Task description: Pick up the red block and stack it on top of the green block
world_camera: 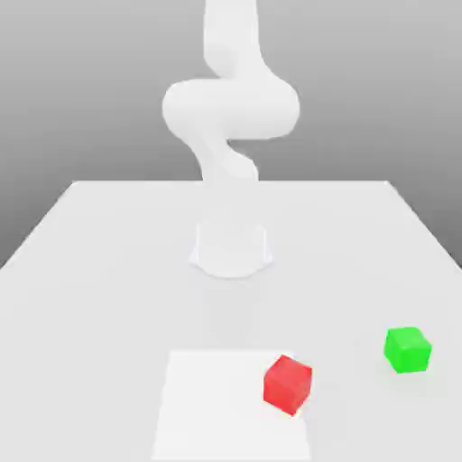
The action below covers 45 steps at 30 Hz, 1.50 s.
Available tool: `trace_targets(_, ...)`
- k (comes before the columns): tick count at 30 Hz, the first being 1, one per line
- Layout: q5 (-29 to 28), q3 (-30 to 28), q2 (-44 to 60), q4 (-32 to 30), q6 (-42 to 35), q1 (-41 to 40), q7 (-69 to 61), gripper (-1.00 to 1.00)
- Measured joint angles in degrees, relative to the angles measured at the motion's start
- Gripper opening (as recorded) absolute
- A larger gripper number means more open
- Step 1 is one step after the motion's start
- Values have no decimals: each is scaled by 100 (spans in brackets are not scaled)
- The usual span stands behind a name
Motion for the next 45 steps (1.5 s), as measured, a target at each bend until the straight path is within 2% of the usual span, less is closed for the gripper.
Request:
trace_targets(7,548,304,1508,-695,780,59,1032,0)
trace_targets(13,633,714,2752,-1280,1450,48,2160,0)
trace_targets(17,333,921,3578,-1678,1918,51,3168,0)
trace_targets(20,-178,902,4192,-1976,2266,162,4128,0)
trace_targets(26,-851,530,5430,-1920,3246,411,4821,0)
trace_targets(27,-905,466,5604,-1895,3391,462,4862,-100)
trace_targets(34,-927,451,5631,-1892,3426,473,4883,-100)
trace_targets(40,-437,684,4558,-2053,2520,384,4555,-100)
trace_targets(45,-241,996,4285,-2014,2204,1071,5438,-100)
